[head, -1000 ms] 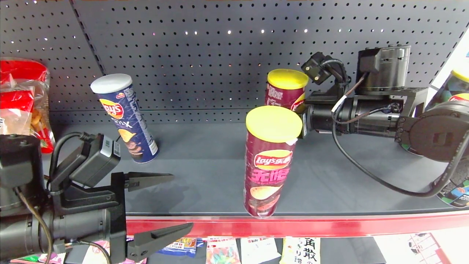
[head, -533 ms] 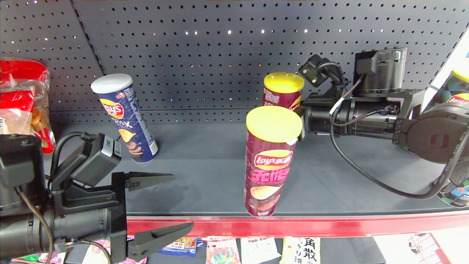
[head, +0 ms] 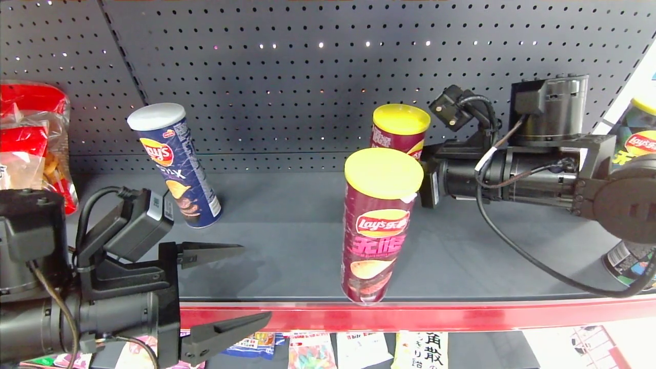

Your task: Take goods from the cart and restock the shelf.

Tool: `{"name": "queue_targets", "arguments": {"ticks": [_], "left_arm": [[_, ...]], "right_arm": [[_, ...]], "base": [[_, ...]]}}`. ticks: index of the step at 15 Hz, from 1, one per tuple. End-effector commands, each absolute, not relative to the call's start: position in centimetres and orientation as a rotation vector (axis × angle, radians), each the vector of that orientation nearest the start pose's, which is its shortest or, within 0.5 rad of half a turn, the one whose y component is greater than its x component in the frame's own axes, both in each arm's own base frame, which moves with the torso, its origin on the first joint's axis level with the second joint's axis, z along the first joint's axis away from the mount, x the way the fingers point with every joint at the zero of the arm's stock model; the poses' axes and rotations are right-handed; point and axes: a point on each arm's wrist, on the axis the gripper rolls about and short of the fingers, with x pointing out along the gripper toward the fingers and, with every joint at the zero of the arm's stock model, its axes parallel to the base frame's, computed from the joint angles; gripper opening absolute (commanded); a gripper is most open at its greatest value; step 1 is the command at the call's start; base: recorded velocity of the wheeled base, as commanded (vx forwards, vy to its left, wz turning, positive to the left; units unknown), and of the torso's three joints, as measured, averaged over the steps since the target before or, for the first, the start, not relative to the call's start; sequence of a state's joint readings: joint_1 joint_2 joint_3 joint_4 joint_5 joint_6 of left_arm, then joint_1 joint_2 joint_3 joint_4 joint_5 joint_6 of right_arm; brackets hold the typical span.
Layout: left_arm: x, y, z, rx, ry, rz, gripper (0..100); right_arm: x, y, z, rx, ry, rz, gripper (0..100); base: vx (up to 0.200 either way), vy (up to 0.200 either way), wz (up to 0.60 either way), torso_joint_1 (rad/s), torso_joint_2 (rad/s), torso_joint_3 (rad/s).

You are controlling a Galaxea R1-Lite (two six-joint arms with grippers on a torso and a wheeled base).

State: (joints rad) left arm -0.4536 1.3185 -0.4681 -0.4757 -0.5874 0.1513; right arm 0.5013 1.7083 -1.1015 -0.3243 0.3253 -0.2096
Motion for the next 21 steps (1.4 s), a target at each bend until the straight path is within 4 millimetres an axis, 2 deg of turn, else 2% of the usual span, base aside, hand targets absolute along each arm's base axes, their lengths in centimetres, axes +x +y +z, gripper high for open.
{"name": "queue_targets", "arguments": {"ticks": [1,2,3,4,5,7,8,9,11,14,16,18,21], "left_arm": [[16.7,-9.6,17.1,0.109,0.323,-1.056,100],[17.0,-9.7,16.9,0.113,0.333,-1.056,100],[17.0,-9.7,16.9,0.113,0.333,-1.056,100],[17.5,-9.9,16.7,0.113,0.344,-1.056,100],[17.5,-9.9,16.7,0.113,0.345,-1.056,100],[18.2,-10.3,16.1,0.112,0.377,-1.057,100],[18.4,-10.4,16.0,0.112,0.384,-1.058,100],[19.7,-11.0,15.9,0.117,0.395,-1.045,100],[21.2,-11.6,15.7,0.13,0.406,-0.999,100],[21.9,-13.1,15.0,0.149,0.431,-1.03,100],[21.9,-13.7,14.7,0.155,0.444,-1.045,100],[22.1,-13.8,14.5,0.157,0.45,-1.036,100],[23.3,-14.9,14.2,0.173,0.45,-1.054,100]], "right_arm": [[27.0,15.1,23.6,-0.222,0.193,0.819,100],[26.6,14.2,23.4,-0.225,0.206,0.78,100],[26.6,14.2,23.4,-0.225,0.206,0.78,100],[25.4,12.3,23.3,-0.224,0.216,0.72,100],[25.0,12.1,23.3,-0.225,0.218,0.718,100],[22.0,10.8,23.3,-0.228,0.212,0.706,100],[21.4,10.5,23.2,-0.23,0.213,0.697,100],[19.1,9.4,22.7,-0.233,0.211,0.689,100],[16.8,8.3,22.2,-0.231,0.202,0.689,100],[13.0,6.6,21.1,-0.228,0.172,0.691,100],[11.6,6.0,21.4,-0.223,0.131,0.686,100],[11.3,5.8,21.5,-0.222,0.117,0.684,100],[11.0,5.6,21.5,-0.221,0.11,0.678,100]], "base": [[0.0,0.0,0.0,0.0,0.0,0.0],[0.0,0.0,0.0,0.0,0.0,0.0],[0.0,0.0,0.0,0.0,0.0,0.0],[0.0,0.0,0.0,0.0,0.0,0.0],[0.0,0.0,0.0,0.0,0.0,0.0],[0.0,0.0,0.0,0.0,0.0,0.0],[0.0,0.0,0.0,0.0,0.0,0.0],[0.0,0.0,0.0,0.0,0.0,0.0],[0.0,0.0,0.0,0.0,0.0,0.0],[0.0,0.0,0.0,0.0,0.0,0.0],[0.0,0.0,0.0,0.0,0.0,0.0],[0.0,0.0,0.0,0.0,0.0,0.0],[0.0,0.0,0.0,0.0,0.0,0.0]]}}
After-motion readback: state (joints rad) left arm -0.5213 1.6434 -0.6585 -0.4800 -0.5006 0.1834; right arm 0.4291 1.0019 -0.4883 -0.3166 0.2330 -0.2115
